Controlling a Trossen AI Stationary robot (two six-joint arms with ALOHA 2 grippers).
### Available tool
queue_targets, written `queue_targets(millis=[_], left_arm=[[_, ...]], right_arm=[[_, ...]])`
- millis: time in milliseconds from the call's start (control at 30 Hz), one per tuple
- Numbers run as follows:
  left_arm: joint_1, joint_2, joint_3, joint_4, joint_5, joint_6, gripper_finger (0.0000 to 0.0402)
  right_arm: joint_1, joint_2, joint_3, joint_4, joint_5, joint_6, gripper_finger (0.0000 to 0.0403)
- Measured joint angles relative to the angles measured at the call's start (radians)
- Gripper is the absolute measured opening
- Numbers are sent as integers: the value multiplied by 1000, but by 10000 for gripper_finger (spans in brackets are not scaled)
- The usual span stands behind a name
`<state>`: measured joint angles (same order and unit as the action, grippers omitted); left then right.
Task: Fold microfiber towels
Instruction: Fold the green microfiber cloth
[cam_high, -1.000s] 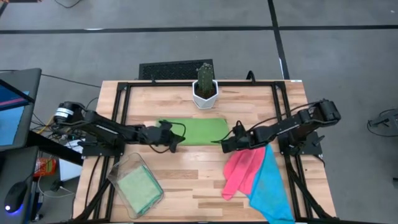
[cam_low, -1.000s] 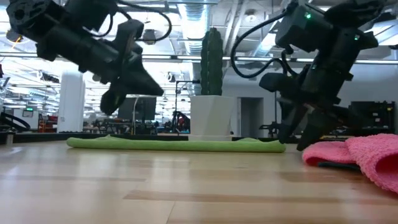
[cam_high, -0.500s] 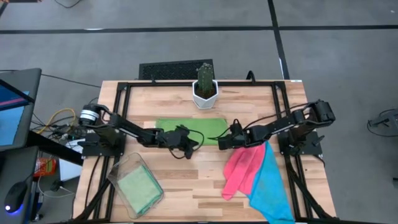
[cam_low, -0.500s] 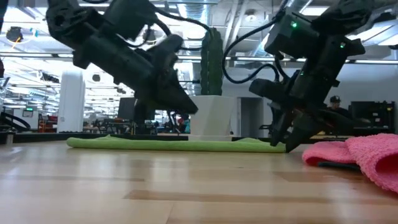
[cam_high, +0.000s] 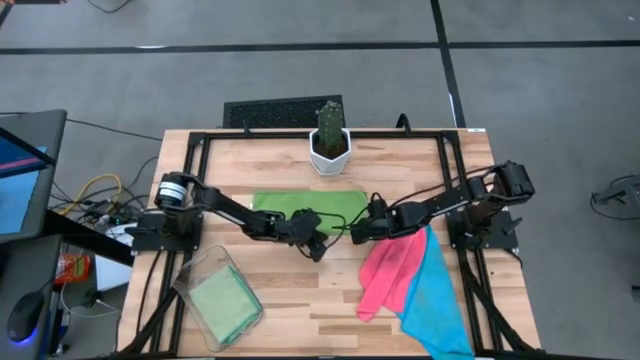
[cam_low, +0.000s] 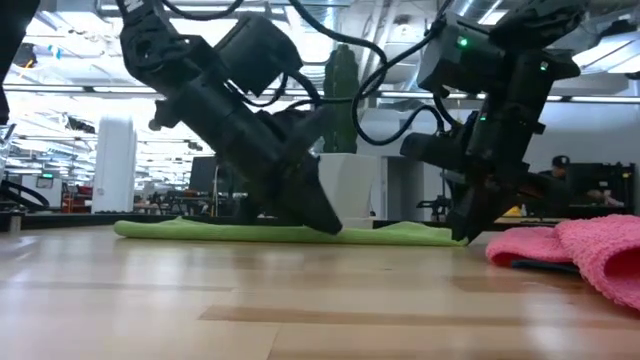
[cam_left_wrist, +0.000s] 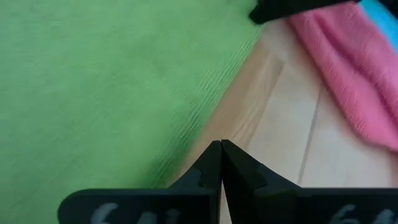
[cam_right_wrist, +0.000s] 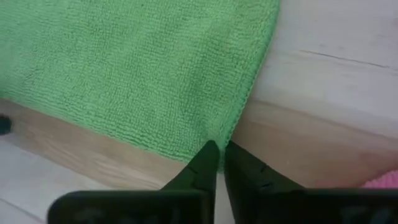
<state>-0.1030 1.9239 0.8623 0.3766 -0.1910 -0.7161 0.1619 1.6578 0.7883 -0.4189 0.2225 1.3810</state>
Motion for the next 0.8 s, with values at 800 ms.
queue_targets(millis=[800], left_arm=[[-2,-74,0,-113,-51,-97,0]], right_arm=[[22,-27,59,-105,4,-45,21]])
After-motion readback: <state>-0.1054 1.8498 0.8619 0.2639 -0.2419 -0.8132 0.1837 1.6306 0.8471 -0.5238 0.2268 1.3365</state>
